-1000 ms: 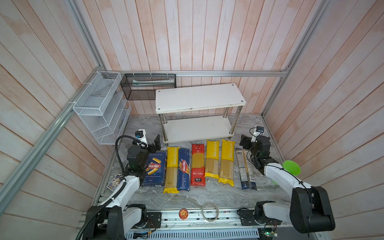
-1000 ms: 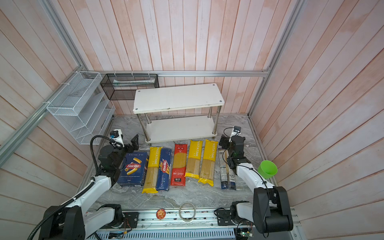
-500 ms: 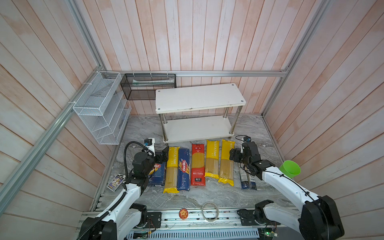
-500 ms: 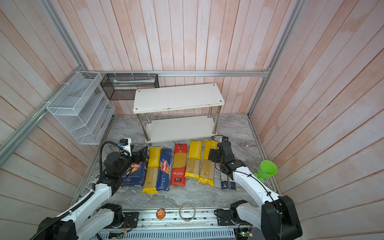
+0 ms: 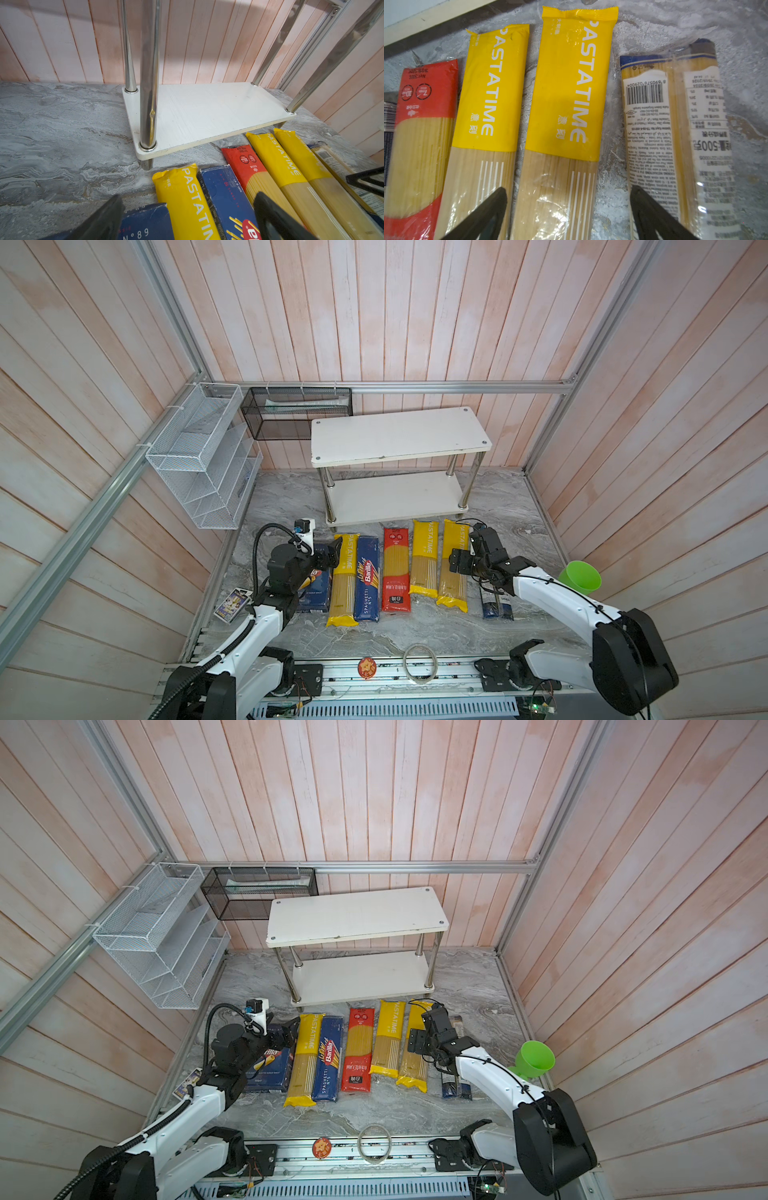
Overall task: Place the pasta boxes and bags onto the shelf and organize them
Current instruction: 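Move the right gripper over the yellow PASTATIME bag while the left arm shifts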
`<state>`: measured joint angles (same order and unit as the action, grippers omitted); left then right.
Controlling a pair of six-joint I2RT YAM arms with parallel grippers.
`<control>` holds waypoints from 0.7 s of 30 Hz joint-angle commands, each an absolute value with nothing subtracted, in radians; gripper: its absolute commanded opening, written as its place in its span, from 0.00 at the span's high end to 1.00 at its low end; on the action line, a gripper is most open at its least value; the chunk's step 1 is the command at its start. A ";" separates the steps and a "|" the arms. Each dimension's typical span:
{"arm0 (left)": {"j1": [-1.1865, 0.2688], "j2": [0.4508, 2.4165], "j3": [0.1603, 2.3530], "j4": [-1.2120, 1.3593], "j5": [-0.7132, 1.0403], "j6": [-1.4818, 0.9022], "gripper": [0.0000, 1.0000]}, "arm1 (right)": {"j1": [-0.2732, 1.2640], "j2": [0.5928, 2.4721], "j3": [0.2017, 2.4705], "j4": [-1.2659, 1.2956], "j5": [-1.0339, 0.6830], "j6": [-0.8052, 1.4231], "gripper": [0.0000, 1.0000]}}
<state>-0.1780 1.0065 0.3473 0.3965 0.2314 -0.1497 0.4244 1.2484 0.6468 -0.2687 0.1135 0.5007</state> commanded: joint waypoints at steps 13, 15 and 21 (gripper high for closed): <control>-0.183 0.988 0.336 0.403 0.243 -0.135 0.00 | 0.466 1.414 0.695 -0.256 0.141 0.547 0.04; -0.183 0.986 0.337 0.401 0.245 -0.135 0.00 | 0.467 1.433 0.702 -0.253 0.144 0.548 0.03; -0.184 0.987 0.336 0.399 0.247 -0.135 0.00 | 0.468 1.469 0.715 -0.225 0.140 0.558 0.03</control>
